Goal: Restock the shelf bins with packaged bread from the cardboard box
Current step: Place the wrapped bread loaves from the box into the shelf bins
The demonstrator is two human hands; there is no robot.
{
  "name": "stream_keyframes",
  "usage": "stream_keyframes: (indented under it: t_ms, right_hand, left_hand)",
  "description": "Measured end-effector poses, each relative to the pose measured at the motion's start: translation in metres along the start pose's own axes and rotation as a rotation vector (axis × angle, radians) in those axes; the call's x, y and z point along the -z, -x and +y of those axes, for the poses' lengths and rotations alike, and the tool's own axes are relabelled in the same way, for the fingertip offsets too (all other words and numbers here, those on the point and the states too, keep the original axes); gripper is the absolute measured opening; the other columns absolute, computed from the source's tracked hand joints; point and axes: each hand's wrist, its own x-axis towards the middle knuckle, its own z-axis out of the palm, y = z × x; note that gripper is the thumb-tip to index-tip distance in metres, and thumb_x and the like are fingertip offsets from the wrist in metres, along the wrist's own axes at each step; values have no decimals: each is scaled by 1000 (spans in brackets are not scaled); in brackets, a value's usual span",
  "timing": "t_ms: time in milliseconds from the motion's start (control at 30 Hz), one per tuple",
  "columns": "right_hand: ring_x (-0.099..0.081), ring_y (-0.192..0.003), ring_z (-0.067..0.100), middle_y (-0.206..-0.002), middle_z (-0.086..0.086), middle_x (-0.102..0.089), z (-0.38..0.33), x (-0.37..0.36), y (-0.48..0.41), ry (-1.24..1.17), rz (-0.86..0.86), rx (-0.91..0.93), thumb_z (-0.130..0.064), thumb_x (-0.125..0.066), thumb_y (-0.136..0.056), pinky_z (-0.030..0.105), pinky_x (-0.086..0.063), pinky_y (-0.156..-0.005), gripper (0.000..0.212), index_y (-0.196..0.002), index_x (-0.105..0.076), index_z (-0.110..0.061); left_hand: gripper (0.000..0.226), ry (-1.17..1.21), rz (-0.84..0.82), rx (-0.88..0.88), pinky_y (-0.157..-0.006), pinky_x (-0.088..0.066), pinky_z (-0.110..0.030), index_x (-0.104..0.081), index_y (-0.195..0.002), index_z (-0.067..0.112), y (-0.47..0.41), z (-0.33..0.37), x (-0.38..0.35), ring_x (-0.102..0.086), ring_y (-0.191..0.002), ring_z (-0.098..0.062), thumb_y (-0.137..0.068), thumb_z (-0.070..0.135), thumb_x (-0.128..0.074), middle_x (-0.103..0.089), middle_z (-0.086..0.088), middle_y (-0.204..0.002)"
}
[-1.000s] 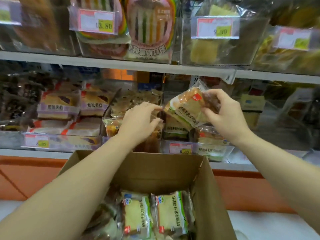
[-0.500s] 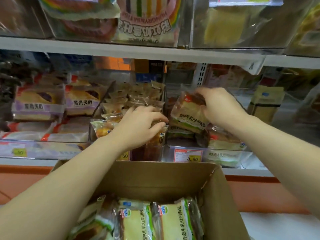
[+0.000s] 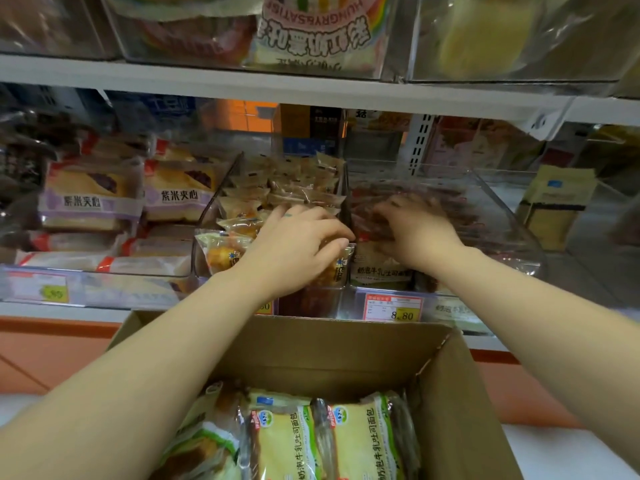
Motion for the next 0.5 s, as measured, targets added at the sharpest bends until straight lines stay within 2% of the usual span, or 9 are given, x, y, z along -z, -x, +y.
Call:
stream_keyframes:
  t_ms: [67, 133, 200, 333, 400, 500]
  right_hand:
    - [-42, -126, 27, -130, 2, -55, -3, 6, 14, -106, 223, 25, -36, -63, -86, 42, -29, -104, 47, -130, -53, -24]
    - [-54, -109, 27, -112, 1, -66, -9, 11, 37, -189, 388, 102, -30, -65, -85, 40, -37, -92, 30, -114, -64, -20]
    - [-58, -88, 22, -92, -2, -68, -16, 14, 64, -249, 450, 210, -24, -67, -85, 34, -39, -76, 15, -99, -68, -19]
    - [-54, -69, 8, -77, -10, -64, -36, 9, 116, -337, 363, 318, -20, -70, -81, 22, -39, -63, 6, -86, -67, -21]
    - [-59, -75, 7, -82, -12, -66, -51, 2, 132, -338, 192, 317, -26, -67, -83, 22, -44, -62, 7, -90, -67, -25]
    - [-59, -91, 8, -97, -13, -65, -73, -15, 141, -247, -130, 297, -39, -61, -87, 28, -51, -74, 20, -105, -63, -30]
  left_hand:
    - [31, 3, 34, -23, -114, -13, -40, -60, -121, 37, 3, 2, 1, -39, -128, -14, -99, 40, -39, -53, 11, -130]
    - [31, 7, 95, -57, -115, -9, -38, -62, -121, 34, 11, 3, 3, -41, -128, -13, -98, 38, -42, -54, 11, -128]
    - [30, 31, 157, -84, -114, -12, -35, -63, -119, 30, 26, 3, 7, -45, -123, -13, -96, 35, -44, -57, 10, -124]
    - [25, 69, 156, -63, -101, -34, -32, -65, -114, 24, 75, 1, 15, -53, -110, -12, -94, 26, -51, -61, 8, -115]
    - [23, 81, 85, -23, -95, -44, -31, -65, -114, 25, 101, -4, 17, -56, -106, -11, -94, 26, -53, -62, 9, -113]
    - [29, 73, -173, 136, -97, -45, -34, -59, -123, 29, 133, -12, 16, -54, -111, -11, -95, 33, -53, -59, 9, -123]
